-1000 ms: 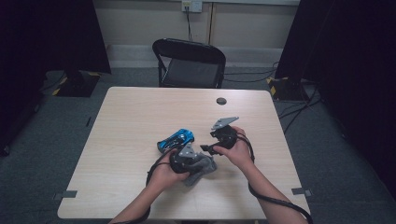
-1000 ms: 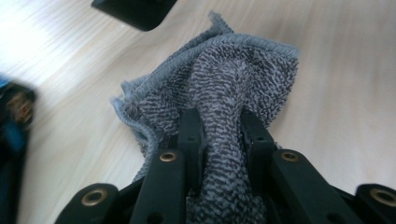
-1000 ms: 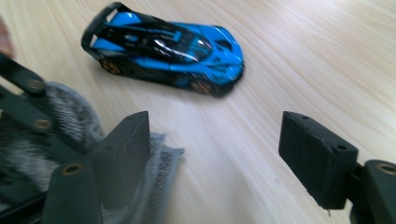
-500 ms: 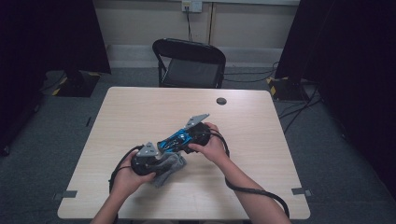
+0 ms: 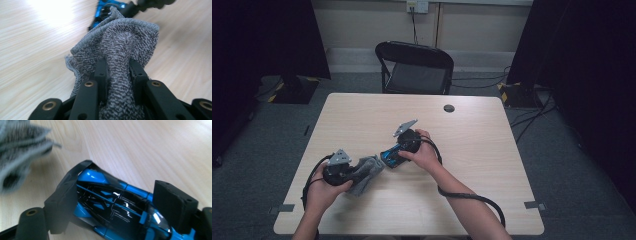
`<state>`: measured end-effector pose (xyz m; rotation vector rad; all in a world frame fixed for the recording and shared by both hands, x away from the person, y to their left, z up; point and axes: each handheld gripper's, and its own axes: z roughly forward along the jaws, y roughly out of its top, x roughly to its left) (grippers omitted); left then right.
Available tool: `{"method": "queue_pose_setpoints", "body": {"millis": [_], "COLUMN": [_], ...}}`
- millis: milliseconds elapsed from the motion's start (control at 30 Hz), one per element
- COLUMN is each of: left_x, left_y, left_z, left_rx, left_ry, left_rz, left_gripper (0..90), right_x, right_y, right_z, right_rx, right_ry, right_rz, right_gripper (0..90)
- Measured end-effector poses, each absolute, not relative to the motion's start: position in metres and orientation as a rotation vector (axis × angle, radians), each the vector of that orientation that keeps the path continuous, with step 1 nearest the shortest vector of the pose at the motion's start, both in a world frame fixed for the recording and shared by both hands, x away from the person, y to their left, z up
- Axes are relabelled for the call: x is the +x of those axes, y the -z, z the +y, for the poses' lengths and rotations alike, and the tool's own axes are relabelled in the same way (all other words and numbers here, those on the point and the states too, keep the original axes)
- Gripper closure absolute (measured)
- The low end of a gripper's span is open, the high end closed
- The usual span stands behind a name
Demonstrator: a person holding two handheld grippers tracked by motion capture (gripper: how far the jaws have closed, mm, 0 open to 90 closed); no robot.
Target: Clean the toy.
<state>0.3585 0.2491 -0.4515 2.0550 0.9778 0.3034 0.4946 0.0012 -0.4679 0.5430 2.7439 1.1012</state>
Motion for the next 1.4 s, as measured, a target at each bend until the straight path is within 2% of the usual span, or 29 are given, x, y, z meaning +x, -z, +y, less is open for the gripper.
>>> {"method": "queue_pose_setpoints", "body": {"millis": [367,500,567,700,867,1400], "left_x": [0.372,0.387,0.402,0.417,0.423,0.409], "left_y": [0.463,0.467,0.473,0.489,0.490,0.484], "left_z": [0.258,0.255,0.255,0.244,0.226,0.208], "left_rx": [2.034,2.056,2.050,2.055,2.070,2.142], "left_ry": [-0.384,-0.477,-0.540,-0.523,-0.490,-0.360], "left_rz": [1.075,1.133,1.218,1.242,1.212,1.144], "left_gripper": [72.5,72.2,72.0,71.0,71.0,73.3], "right_x": [0.494,0.495,0.496,0.495,0.495,0.496], "right_y": [0.479,0.485,0.485,0.485,0.487,0.485], "right_z": [-0.001,-0.006,-0.006,-0.006,-0.007,-0.006], "right_rx": [0.562,0.555,0.561,0.569,0.559,0.553], "right_ry": [-1.111,-1.196,-1.194,-1.196,-1.218,-1.194], "right_rz": [2.702,2.688,2.696,2.695,2.682,2.700], "right_gripper": [12.6,12.4,12.4,12.4,12.4,12.6]}}
